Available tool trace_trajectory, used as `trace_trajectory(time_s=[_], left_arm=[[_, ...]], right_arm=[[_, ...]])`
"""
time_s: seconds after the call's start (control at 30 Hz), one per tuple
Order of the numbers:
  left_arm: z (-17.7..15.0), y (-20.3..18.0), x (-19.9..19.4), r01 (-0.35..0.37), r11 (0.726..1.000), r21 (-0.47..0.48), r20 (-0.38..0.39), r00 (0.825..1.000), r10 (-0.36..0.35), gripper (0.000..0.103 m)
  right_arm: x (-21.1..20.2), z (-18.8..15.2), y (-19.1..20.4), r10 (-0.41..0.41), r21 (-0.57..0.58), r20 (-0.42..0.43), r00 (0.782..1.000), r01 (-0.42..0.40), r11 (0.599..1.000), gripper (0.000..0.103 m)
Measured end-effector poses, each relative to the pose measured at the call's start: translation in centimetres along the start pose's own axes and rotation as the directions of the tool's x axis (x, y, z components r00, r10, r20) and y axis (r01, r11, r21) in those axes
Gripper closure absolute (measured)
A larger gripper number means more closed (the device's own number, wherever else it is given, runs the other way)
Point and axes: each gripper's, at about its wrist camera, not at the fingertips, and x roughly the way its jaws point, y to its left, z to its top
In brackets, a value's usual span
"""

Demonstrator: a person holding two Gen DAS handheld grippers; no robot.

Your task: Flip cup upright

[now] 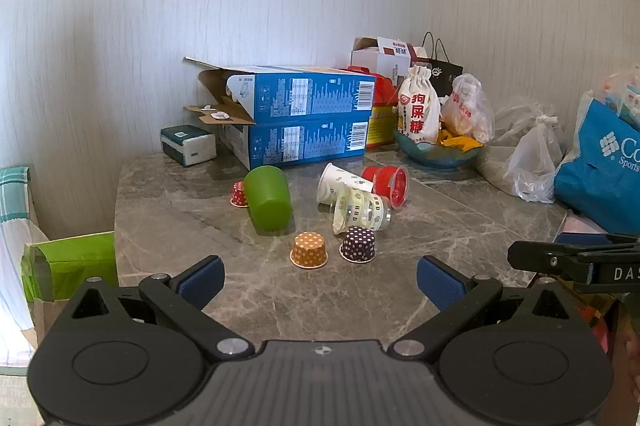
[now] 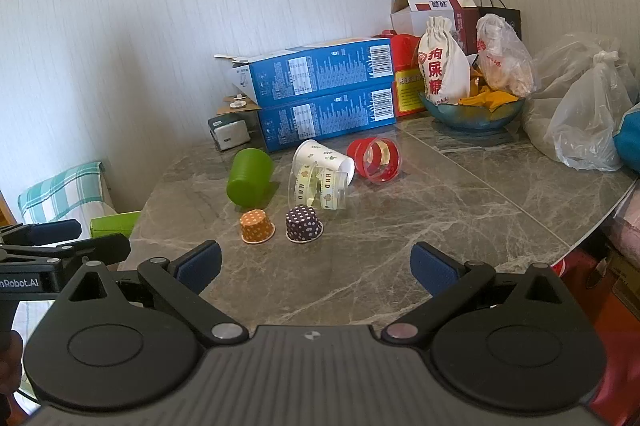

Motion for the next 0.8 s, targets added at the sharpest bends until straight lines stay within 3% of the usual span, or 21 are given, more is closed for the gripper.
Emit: trace_trajectory(time_s=[0.8], left_arm=[[-0.2,0.09,-0.01,-0.005,1.0,-0.005,-0.008,1.0,0.005,0.0]], right_arm=[[-0.17,-0.07,0.23,0.015,-0.004,0.006,1.0,-0.015,1.0,0.001]])
